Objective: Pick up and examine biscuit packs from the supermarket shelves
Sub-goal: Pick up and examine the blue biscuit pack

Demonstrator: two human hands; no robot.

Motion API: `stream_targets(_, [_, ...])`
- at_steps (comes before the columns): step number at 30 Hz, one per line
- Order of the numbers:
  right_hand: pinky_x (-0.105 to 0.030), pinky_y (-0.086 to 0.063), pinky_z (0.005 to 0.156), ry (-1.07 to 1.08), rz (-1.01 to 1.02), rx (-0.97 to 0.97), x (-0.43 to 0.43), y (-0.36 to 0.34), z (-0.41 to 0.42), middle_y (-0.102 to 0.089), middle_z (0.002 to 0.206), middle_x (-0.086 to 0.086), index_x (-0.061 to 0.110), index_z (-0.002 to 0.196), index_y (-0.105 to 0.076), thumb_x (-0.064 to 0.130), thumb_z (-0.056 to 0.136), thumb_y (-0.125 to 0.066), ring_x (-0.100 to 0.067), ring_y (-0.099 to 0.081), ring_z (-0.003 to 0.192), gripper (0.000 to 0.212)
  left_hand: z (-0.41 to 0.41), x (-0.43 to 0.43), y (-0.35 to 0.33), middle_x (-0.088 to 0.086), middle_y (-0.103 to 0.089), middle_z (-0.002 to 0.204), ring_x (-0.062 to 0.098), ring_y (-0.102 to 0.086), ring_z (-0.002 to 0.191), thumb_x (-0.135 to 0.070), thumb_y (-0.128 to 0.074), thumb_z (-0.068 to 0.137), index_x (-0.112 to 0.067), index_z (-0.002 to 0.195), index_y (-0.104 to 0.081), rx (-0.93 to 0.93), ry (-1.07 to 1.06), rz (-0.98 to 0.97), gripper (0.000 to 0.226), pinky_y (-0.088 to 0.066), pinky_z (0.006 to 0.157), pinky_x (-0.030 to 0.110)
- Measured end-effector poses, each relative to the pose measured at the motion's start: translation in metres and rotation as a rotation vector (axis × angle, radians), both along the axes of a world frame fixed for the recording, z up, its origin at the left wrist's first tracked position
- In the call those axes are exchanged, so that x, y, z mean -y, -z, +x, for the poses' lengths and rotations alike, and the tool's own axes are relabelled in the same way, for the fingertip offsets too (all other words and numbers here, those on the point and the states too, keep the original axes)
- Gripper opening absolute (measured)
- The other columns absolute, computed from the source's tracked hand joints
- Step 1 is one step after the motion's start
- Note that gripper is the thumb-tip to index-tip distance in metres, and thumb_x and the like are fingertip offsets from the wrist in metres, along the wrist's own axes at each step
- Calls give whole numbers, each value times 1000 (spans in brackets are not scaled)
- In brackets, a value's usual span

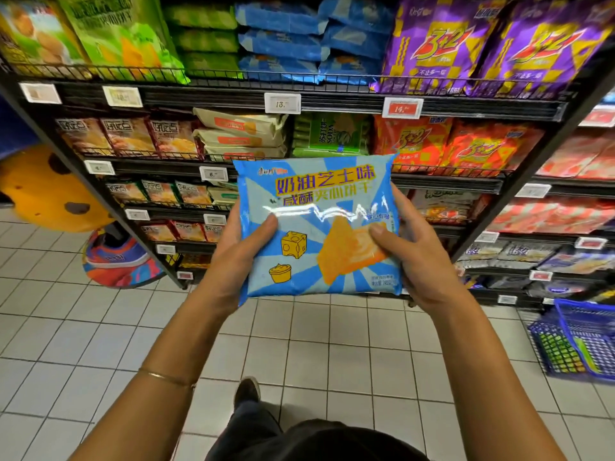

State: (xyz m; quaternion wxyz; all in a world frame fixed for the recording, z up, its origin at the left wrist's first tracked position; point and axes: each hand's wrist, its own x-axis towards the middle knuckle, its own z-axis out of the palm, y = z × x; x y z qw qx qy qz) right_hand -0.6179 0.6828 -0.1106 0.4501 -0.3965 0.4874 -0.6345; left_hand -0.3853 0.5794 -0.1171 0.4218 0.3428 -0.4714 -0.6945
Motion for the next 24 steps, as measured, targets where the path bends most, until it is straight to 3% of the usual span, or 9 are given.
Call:
stream_targets(5, [-58, -42, 116, 61, 14, -36, 0, 11, 2, -55, 153, -2, 23, 159, -36, 6, 94, -62, -27, -55, 139, 73, -4, 1, -7, 3, -74, 127, 28, -76, 108, -29, -69, 92, -23, 142, -50, 88, 51, -118, 53, -64, 76, 36])
stream_targets(12, [-61, -34, 121, 121, -15, -15, 3, 16, 10, -50, 158, -5, 23, 160, -35, -5, 94, -55, -29, -47, 145, 75, -8, -6, 2, -7, -72, 130, 22, -74, 113, -30, -67, 94, -33, 143, -47, 131, 0, -151, 52, -64, 82, 38])
stream_targets(17, [-51, -38, 121, 119, 4, -34, 4, 20, 13, -52, 156, 1, 24, 160, -34, -15, 98, -45, -20, -51, 142, 74, -6, -12, 4, -6, -72, 131, 23, -74, 113, -21, -64, 103, -28, 149, -43, 186, -30, -160, 52, -64, 86, 43])
stream_targets(20, [-45, -45, 115, 127, 41, 35, 6, 22, 14, -58, 151, 2, 26, 157, -39, -12, 100, -44, -21, -57, 137, 69, 3, -9, -5, -2, -69, 137, 27, -69, 122, -37, -56, 105, -31, 150, -45, 97, 63, -69, 47, -63, 87, 45])
stream_targets(24, [-46, -56, 102, 92, 138, 293, 6, 27, 13, -69, 137, -6, 22, 143, -57, -1, 102, -40, -28, -67, 124, 50, 22, 0, -16, 6, -45, 162, 32, -46, 147, -65, -24, 106, -30, 161, -34, -174, 326, 89, 66, -49, 110, 54])
